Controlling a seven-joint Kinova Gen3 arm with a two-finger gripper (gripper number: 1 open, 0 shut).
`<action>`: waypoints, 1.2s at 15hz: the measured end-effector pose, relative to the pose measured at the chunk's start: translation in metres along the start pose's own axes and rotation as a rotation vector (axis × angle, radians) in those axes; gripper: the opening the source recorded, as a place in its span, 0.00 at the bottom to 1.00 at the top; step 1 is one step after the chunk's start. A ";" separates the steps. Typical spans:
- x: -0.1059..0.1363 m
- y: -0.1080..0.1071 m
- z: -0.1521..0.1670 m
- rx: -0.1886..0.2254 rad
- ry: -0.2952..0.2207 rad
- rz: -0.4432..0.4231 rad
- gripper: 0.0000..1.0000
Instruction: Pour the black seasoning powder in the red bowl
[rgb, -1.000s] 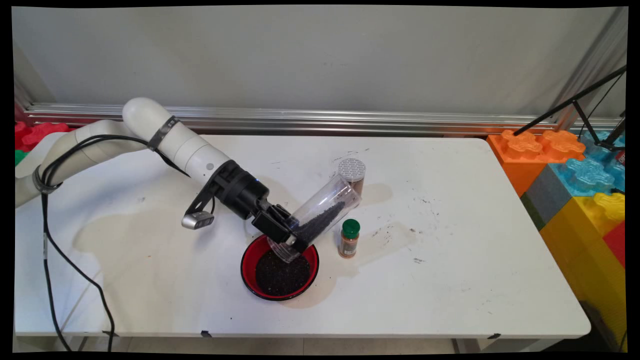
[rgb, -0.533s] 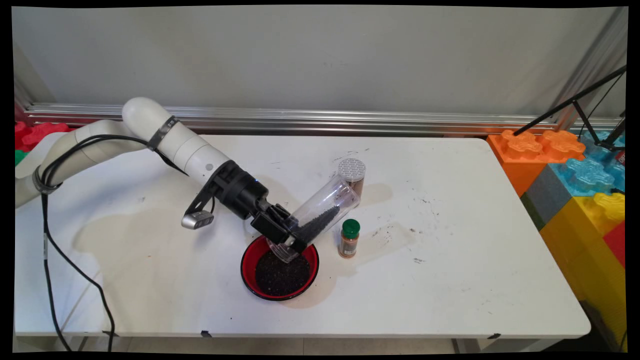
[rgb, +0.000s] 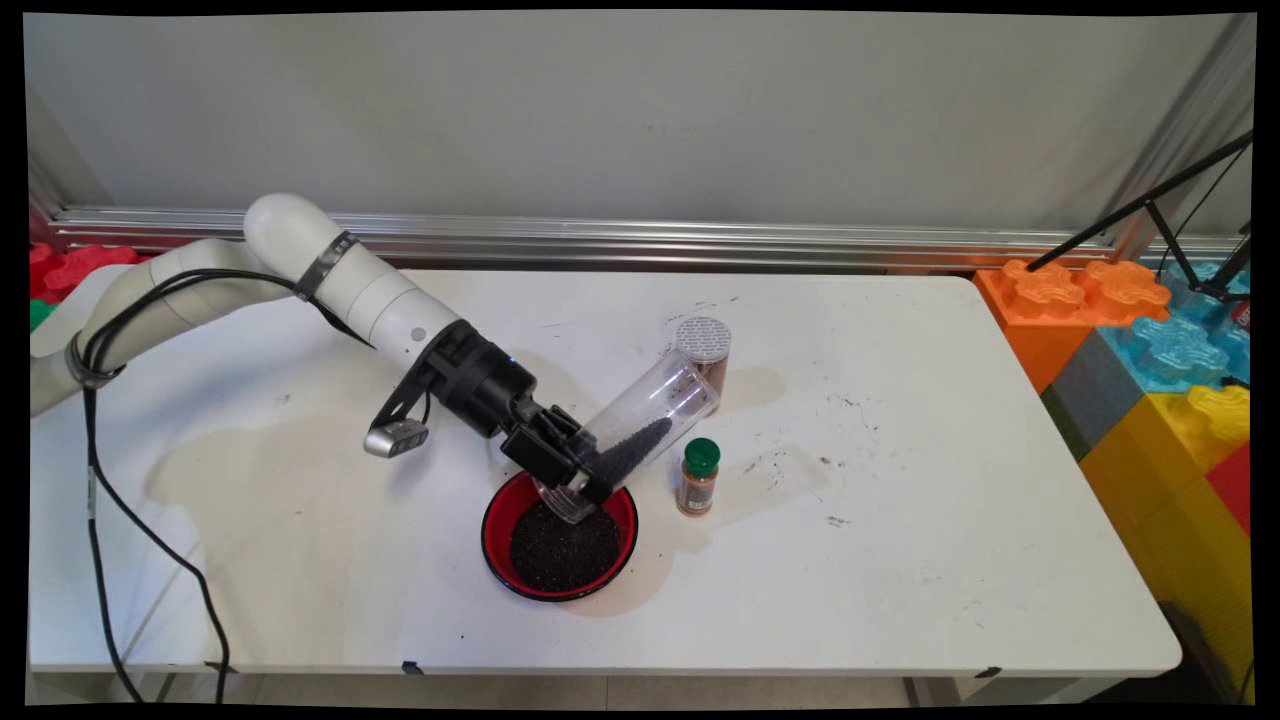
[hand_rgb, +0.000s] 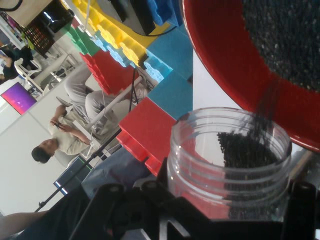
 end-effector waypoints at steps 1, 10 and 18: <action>0.000 0.000 0.000 -0.001 0.000 0.003 0.00; -0.001 -0.002 -0.003 0.000 0.001 0.050 0.00; -0.006 -0.004 -0.006 -0.011 -0.015 0.109 0.00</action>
